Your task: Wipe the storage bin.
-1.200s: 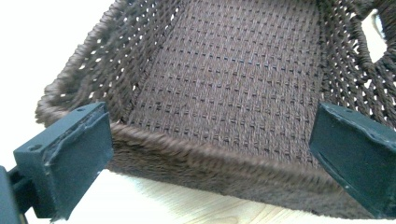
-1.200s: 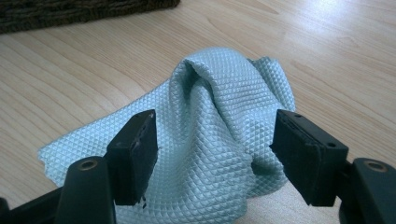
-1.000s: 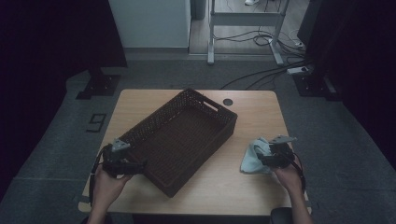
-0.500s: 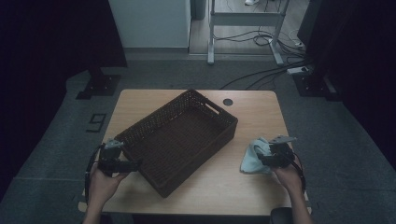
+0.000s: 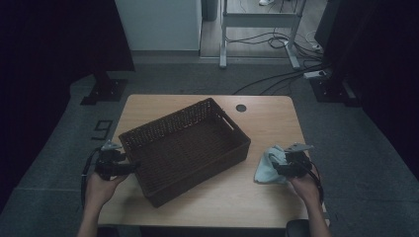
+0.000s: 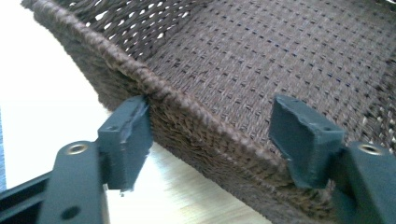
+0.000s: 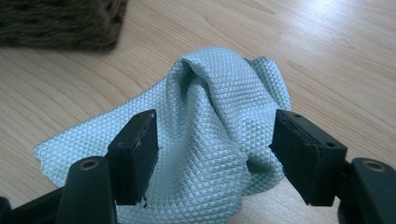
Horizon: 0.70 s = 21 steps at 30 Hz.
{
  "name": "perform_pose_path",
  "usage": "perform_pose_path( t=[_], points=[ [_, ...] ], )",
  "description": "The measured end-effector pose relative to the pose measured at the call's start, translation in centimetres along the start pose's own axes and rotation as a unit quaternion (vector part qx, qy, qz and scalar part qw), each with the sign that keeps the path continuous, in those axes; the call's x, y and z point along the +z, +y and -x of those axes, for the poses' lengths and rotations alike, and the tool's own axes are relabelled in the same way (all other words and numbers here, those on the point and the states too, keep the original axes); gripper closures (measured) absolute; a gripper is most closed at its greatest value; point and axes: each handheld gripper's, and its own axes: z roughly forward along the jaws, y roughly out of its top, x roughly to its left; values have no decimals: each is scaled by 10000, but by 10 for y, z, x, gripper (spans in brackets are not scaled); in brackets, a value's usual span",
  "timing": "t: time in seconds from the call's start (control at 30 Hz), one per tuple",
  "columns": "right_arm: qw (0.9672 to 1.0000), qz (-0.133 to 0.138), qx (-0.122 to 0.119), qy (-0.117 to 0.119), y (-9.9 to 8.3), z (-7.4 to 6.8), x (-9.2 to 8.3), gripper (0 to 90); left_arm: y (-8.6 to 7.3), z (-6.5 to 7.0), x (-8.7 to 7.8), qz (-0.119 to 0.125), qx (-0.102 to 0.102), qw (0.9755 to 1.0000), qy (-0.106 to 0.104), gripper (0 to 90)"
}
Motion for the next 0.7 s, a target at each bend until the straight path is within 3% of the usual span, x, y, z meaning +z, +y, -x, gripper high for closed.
perform_pose_path(
  t=[0.17, 0.37, 0.7],
  points=[
    [10000, 27, -4, -4, 0, 0, 0, 313, 4, -10, 3, -9, -116, 9999, 18, 397],
    [10000, 48, 21, 6, 1, 0, -2, 311, 14, -18, 7, -71, -87, 9999, 52, 487],
    [10000, 77, -3, 28, 2, -2, -1, 311, 34, -26, 24, -35, -185, 9997, 136, 571]
  ],
)
